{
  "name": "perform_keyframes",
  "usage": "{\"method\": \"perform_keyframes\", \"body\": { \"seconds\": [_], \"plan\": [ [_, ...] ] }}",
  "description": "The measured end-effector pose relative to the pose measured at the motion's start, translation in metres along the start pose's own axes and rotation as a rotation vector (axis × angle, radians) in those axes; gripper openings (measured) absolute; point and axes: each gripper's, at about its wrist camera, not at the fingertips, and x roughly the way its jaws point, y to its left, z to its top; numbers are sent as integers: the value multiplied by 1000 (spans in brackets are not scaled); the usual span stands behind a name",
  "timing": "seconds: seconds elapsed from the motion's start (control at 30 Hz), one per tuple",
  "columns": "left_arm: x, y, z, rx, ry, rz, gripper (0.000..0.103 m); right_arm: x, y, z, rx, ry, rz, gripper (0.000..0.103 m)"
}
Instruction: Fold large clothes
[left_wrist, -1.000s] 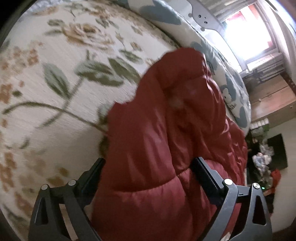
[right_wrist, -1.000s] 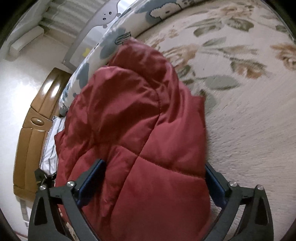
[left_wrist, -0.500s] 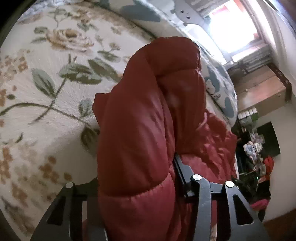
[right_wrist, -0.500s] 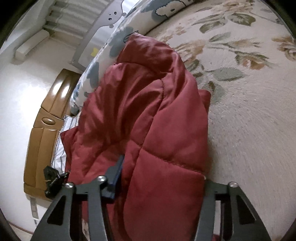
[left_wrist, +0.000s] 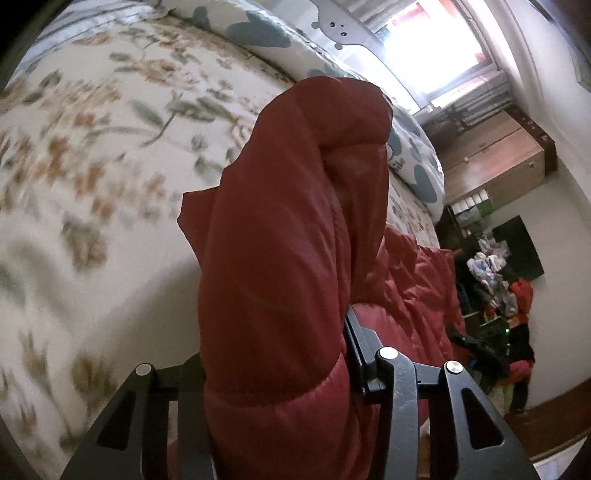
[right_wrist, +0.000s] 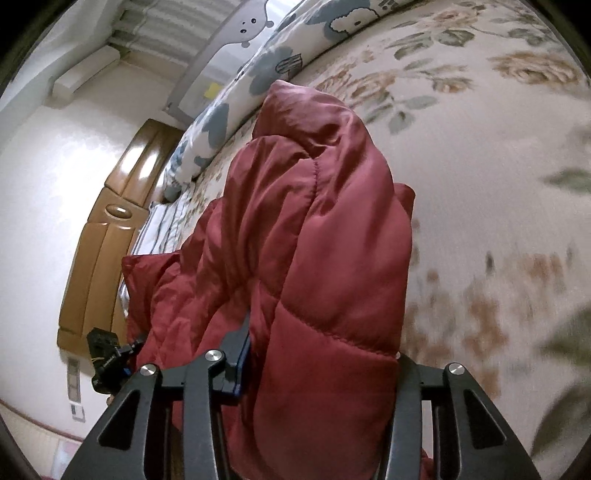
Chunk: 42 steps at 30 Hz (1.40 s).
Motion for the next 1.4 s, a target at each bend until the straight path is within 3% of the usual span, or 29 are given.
{"method": "perform_keyframes", "body": {
  "seconds": [0.2, 0.5, 0.6, 0.73, 0.87, 0.93, 1.03, 1.13, 1.2, 1.23, 1.27, 1.3, 1.33, 1.37, 1.4],
  "plan": [
    [-27, 6, -36, -8, 16, 12, 44, -9, -3, -26, 8, 18, 4, 45],
    [-27, -5, -49, 23, -10, 148, 55, 4, -12, -31, 8, 6, -39, 55],
    [-30, -10, -53, 31, -19, 172, 58, 5, -15, -35, 7, 8, -47, 60],
    [-36, -26, -59, 59, -28, 237, 71, 0, -13, -35, -3, 13, -77, 74],
    [-55, -48, -57, 115, -72, 333, 80, -12, -3, -24, -57, -18, -179, 92],
    [-69, -62, -53, 148, -130, 385, 84, -19, 1, -14, -80, -50, -214, 93],
    [-77, -79, -45, 166, -165, 381, 89, -17, 8, 4, -107, -61, -217, 99],
    [-64, -91, -35, 186, -135, 358, 89, -2, 12, 26, -115, -44, -227, 99],
    [-47, -86, -25, 180, -104, 360, 87, 12, 12, 37, -113, -16, -211, 99],
    [-40, -88, -24, 184, -89, 372, 78, 17, 12, 39, -115, -1, -205, 99],
    [-34, -89, -23, 194, -77, 389, 54, 22, 14, 39, -126, 8, -205, 92],
    [-27, -90, -22, 206, -62, 411, 44, 26, 18, 39, -148, 6, -222, 83],
    [-23, -92, -22, 212, -49, 423, 32, 27, 20, 37, -162, 4, -243, 57],
    [-23, -94, -22, 214, -57, 430, 24, 27, 25, 36, -176, -5, -263, 39],
    [-24, -99, -21, 215, -67, 431, 21, 24, 28, 34, -184, -27, -268, 34]
  ]
}}
